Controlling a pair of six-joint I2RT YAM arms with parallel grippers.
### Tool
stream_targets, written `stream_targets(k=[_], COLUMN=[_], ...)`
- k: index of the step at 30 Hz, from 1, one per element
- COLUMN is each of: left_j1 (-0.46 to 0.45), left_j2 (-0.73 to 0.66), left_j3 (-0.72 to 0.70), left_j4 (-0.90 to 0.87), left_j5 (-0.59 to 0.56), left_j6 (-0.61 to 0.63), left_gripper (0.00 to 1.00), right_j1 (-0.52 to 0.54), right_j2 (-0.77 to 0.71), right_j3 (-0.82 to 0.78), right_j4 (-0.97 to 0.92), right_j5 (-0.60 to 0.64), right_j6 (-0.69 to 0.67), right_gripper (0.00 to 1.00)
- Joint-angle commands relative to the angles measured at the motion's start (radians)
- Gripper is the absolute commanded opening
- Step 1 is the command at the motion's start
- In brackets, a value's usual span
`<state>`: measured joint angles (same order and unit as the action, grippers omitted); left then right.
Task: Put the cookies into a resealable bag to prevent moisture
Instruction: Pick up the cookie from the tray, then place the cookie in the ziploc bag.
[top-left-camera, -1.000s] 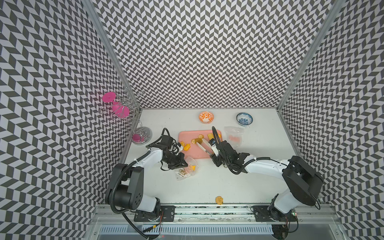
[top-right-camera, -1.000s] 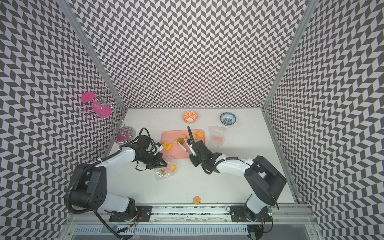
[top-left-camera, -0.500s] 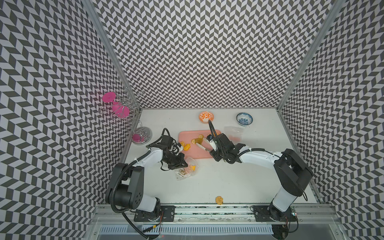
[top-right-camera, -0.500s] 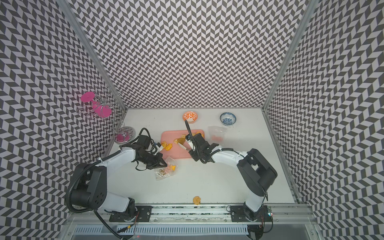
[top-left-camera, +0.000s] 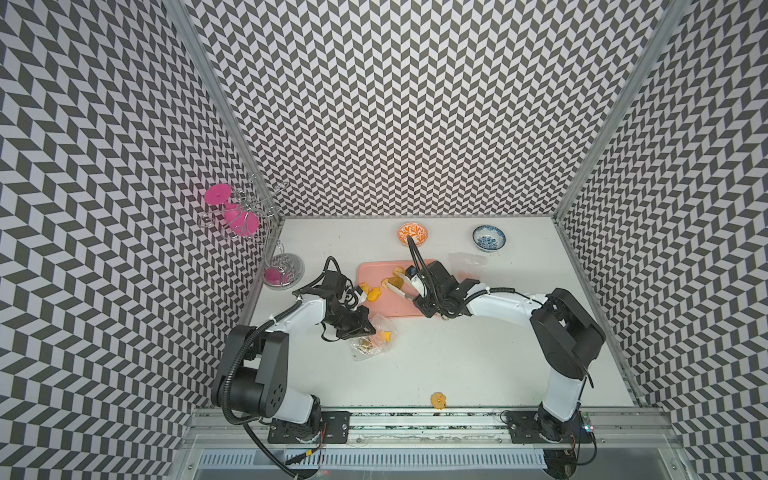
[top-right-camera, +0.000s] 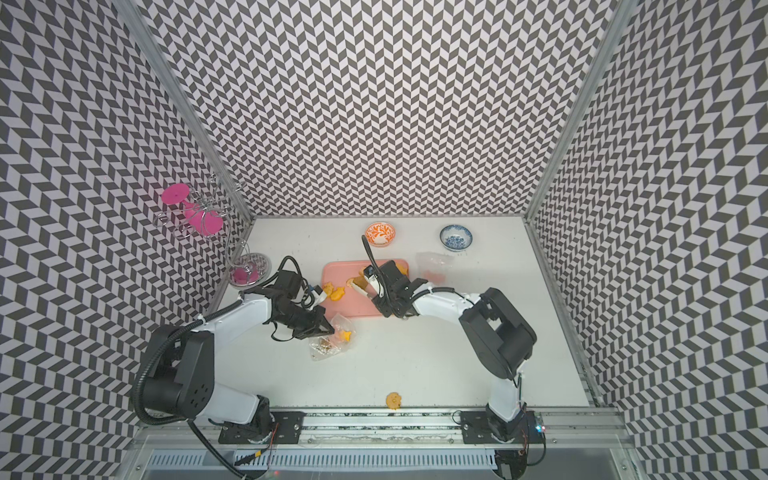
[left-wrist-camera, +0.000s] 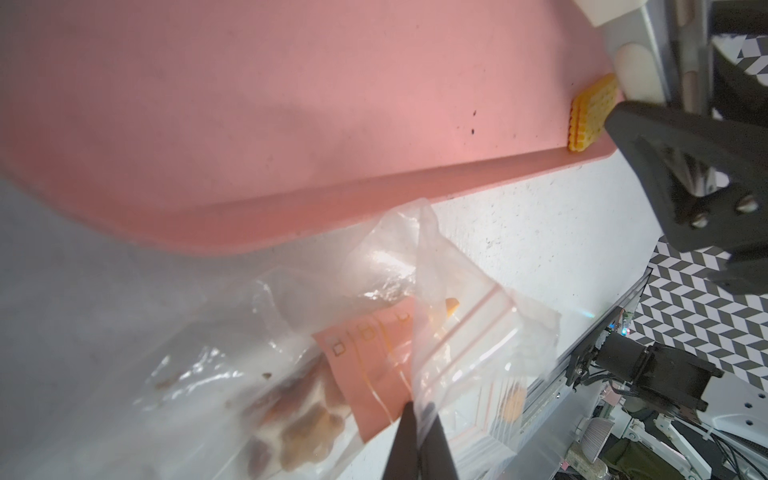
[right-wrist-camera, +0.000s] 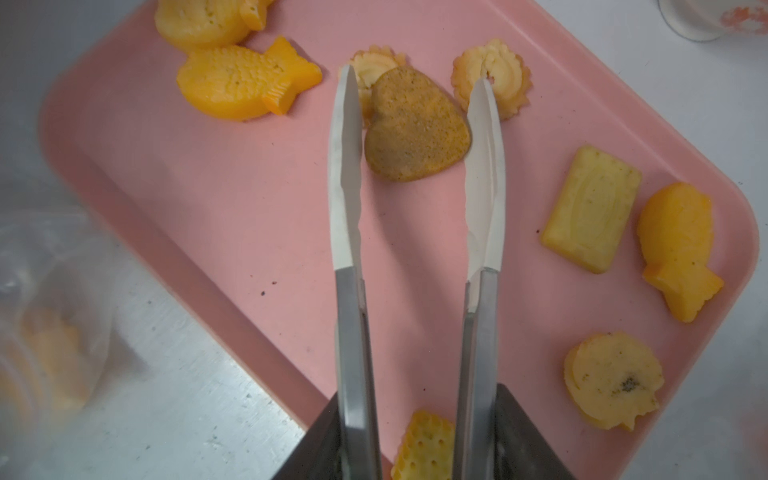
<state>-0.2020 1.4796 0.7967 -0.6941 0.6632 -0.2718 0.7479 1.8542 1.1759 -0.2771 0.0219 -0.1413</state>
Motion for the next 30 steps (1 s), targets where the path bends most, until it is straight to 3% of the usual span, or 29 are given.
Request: stream_targets(k=[1, 9, 15, 21, 30], left_j1=[0.007, 0.007, 0.009, 0.009, 0.006], left_j2=[0.007, 0.011, 0.012, 0.008, -0.014], left_j3=[0.006, 0.034, 0.067, 0.086, 0.103], left_j4=[-0.01, -0.017, -0.041, -0.065, -0.086], left_j5=[-0.001, -0.002, -0.015, -0.02, 0.009], left_j6=[0.023, 0.02, 0.022, 0.03, 0.024], left_gripper=[0.0, 0.0, 0.0, 0.0, 0.0], right_j1=[-0.002, -0.004, 0.008, 0.098, 0.111], right_j2=[-0.007, -0.137, -0.336, -0.492, -0.401], right_j3=[0.021, -0.041, -0.189, -0.317, -0.271], right_j4=[0.006, 0.005, -0.007, -0.044, -0.078], right_j5=[0.01, 0.015, -0.18, -0.328, -0.361], right_j6=[-0.016, 0.005, 0.054, 0.12, 0.071], right_gripper=[0.44, 0.4, 0.4, 0.4, 0.4])
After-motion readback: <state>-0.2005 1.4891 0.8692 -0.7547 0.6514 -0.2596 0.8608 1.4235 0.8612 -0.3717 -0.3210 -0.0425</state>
